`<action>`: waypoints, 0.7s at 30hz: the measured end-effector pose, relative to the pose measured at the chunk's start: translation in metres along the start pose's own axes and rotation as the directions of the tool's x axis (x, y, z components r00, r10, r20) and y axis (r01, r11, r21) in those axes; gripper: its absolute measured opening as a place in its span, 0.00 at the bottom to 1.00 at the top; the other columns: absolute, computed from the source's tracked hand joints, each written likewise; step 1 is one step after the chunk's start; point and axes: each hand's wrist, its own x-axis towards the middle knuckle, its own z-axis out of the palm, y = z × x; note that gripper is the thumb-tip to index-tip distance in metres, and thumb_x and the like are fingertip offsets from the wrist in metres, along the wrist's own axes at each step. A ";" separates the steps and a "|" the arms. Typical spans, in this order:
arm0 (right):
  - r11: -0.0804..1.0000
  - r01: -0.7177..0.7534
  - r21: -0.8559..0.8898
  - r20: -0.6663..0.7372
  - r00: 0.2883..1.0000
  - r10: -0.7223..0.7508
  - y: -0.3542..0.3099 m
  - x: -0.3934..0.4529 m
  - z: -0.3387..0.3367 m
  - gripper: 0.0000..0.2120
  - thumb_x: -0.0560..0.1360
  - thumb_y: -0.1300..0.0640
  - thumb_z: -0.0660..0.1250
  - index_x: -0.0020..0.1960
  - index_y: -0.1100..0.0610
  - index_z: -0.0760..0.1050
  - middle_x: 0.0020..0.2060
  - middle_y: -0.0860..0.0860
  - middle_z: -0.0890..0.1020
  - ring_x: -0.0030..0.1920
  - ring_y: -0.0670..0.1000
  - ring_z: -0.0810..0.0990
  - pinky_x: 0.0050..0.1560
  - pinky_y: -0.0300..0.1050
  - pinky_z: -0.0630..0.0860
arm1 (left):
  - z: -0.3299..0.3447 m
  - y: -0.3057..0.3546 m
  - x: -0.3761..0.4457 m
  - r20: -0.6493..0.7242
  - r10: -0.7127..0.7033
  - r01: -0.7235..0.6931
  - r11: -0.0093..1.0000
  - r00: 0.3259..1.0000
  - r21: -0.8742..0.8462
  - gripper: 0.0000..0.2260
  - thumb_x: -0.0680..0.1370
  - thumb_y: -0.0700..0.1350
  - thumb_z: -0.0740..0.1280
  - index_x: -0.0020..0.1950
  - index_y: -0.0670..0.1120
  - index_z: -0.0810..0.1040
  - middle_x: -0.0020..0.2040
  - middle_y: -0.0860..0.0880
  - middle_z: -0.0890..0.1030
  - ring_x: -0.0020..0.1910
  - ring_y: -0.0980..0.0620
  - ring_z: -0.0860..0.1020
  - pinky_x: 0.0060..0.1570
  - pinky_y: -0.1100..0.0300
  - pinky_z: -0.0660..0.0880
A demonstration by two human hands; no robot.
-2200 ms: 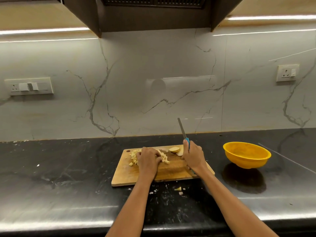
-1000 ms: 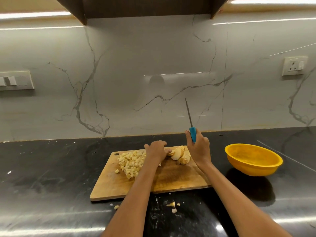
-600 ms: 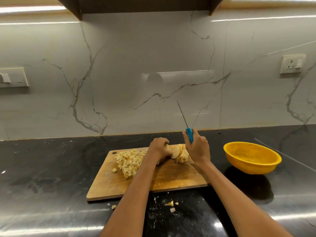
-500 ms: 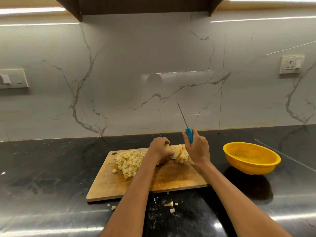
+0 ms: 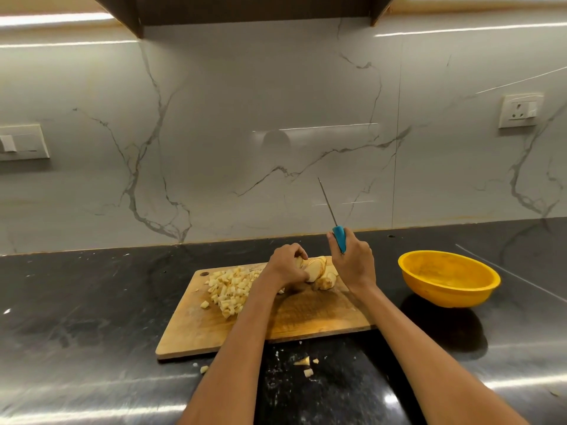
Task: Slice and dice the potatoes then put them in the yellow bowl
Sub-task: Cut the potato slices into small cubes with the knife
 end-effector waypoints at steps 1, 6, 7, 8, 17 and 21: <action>1.000 0.002 -0.004 0.001 1.000 -0.002 0.000 0.000 0.000 0.15 0.79 0.53 0.63 0.56 0.65 0.75 0.33 0.51 0.75 0.27 0.44 0.71 0.30 0.31 0.66 | -0.001 0.000 0.000 -0.002 0.004 -0.004 1.000 1.000 -0.018 0.17 0.69 0.41 0.73 0.56 0.46 0.74 0.57 0.47 0.75 0.52 0.53 0.72 0.47 0.66 0.72; 1.000 0.006 -0.013 0.004 1.000 -0.006 0.000 0.000 0.000 0.16 0.79 0.53 0.63 0.57 0.65 0.75 0.33 0.52 0.75 0.28 0.47 0.73 0.29 0.31 0.66 | -0.003 -0.001 -0.003 -0.050 0.020 -0.025 0.994 0.999 -0.102 0.16 0.68 0.41 0.73 0.53 0.47 0.74 0.54 0.48 0.76 0.50 0.53 0.75 0.42 0.69 0.73; 1.000 0.005 -0.015 0.004 1.000 -0.005 -0.001 0.000 -0.001 0.16 0.79 0.53 0.63 0.56 0.65 0.75 0.33 0.52 0.75 0.29 0.47 0.73 0.29 0.32 0.66 | -0.003 -0.001 -0.003 -0.057 0.023 -0.029 0.994 0.998 -0.104 0.16 0.68 0.41 0.73 0.53 0.47 0.74 0.53 0.48 0.76 0.50 0.52 0.75 0.42 0.68 0.74; 1.000 0.004 -0.015 0.004 1.000 -0.004 -0.001 0.000 -0.001 0.16 0.79 0.53 0.63 0.56 0.65 0.75 0.33 0.52 0.75 0.29 0.47 0.73 0.29 0.32 0.66 | -0.002 -0.001 -0.003 -0.062 0.027 -0.034 0.994 0.998 -0.104 0.16 0.68 0.41 0.74 0.53 0.47 0.74 0.53 0.48 0.76 0.49 0.52 0.75 0.44 0.67 0.75; 1.000 -0.014 -0.017 0.018 1.000 0.014 -0.001 0.000 -0.001 0.16 0.79 0.53 0.63 0.57 0.65 0.74 0.35 0.53 0.76 0.29 0.46 0.73 0.30 0.31 0.67 | -0.003 -0.006 0.000 -0.080 0.071 -0.078 0.993 0.994 -0.087 0.25 0.66 0.46 0.78 0.59 0.42 0.75 0.56 0.45 0.78 0.53 0.51 0.76 0.52 0.64 0.75; 0.998 -0.066 -0.011 0.062 0.996 0.067 -0.002 0.001 -0.002 0.16 0.79 0.50 0.62 0.56 0.64 0.73 0.36 0.51 0.75 0.28 0.43 0.70 0.30 0.30 0.65 | -0.009 -0.002 -0.007 -0.196 0.081 -0.108 0.986 0.977 -0.130 0.24 0.67 0.48 0.77 0.60 0.44 0.77 0.56 0.48 0.79 0.52 0.54 0.76 0.52 0.65 0.74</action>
